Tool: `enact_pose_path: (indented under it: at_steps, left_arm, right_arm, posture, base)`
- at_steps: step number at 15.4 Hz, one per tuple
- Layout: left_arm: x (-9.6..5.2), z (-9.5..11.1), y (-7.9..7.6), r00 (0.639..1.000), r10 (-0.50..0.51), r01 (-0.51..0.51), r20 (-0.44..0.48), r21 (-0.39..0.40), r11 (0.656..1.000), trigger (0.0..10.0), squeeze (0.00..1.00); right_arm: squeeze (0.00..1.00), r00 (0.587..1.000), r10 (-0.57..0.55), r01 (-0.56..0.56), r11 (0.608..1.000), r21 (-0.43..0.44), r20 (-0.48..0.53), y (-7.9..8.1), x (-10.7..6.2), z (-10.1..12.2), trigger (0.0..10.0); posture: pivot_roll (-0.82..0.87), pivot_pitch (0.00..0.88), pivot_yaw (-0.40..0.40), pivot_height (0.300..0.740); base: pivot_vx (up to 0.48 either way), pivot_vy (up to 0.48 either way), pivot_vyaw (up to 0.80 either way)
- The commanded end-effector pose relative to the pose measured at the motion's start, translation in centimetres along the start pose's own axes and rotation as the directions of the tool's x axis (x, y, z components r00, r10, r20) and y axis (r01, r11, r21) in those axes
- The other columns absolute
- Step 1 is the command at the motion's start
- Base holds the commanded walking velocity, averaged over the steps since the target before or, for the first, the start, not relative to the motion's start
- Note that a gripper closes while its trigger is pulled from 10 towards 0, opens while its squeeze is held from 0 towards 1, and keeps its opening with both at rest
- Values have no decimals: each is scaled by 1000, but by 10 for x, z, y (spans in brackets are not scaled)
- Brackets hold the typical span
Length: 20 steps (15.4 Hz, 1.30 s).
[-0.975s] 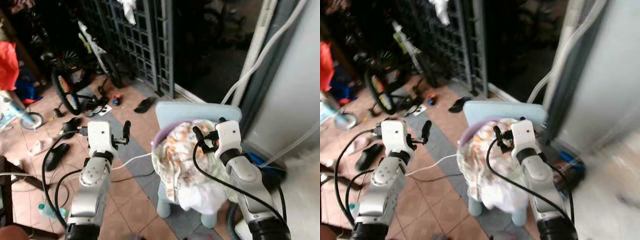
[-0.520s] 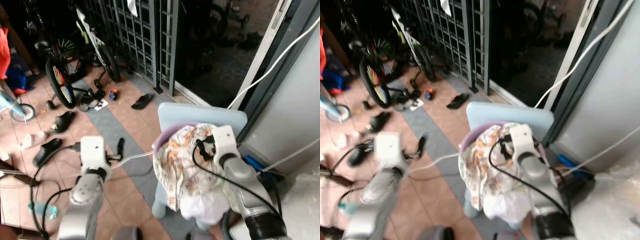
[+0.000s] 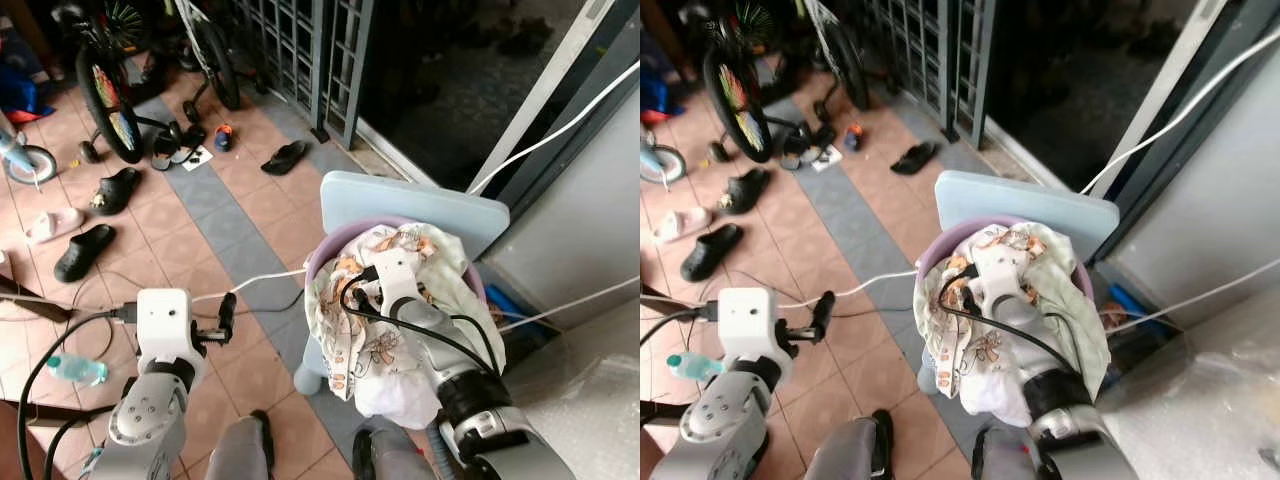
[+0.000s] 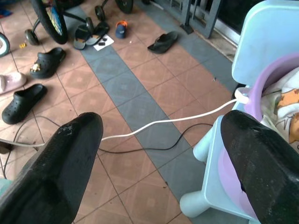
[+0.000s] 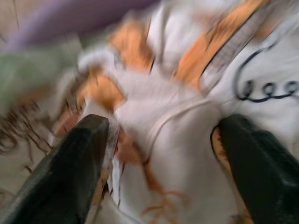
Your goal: Clothes washing
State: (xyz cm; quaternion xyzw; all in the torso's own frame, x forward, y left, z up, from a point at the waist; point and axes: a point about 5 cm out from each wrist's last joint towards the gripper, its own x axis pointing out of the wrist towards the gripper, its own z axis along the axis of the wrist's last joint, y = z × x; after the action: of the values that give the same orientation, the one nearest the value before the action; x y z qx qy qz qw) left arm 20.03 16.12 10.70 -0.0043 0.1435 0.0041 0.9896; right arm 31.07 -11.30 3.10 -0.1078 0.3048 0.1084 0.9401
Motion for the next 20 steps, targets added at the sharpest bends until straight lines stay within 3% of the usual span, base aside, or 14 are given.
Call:
enact_pose_path:
  at_steps: [1,2,4,11,16,20]
  left_arm:
    - [-4,0,1,1000,12,-12,-12,1,1000,10000,0]
    - [-5,1,1,1000,20,-20,-15,1,1000,10000,0]
    - [-5,1,0,999,29,-29,-21,0,1000,10000,0]
    - [0,1,-4,998,56,-56,-21,-14,998,10000,0]
    - [5,1,-3,996,82,-82,-19,-9,997,10000,0]
    - [18,4,-3,997,81,-81,8,4,997,10000,0]
  right_arm:
    - [0,998,-20,20,1000,-3,-61,0,2,-14,0]
    - [0,997,-34,30,998,-56,-69,2,3,-19,0]
    - [0,997,-34,28,997,-76,-76,4,6,-22,0]
    - [0,997,-39,33,996,-86,-74,0,8,-27,0]
    - [0,997,-38,33,997,-65,-74,-3,10,-25,0]
    - [0,999,-35,35,999,6,-15,-9,11,-11,0]
  posture:
    - [123,274,-9,740]
    - [126,264,-18,740]
    - [126,270,-26,740]
    - [106,252,-52,740]
    - [98,233,-62,740]
    - [77,183,-57,740]
  base:
    - [0,0,0]
    - [0,0,0]
    - [0,0,0]
    - [0,0,0]
    - [0,0,0]
    - [0,0,0]
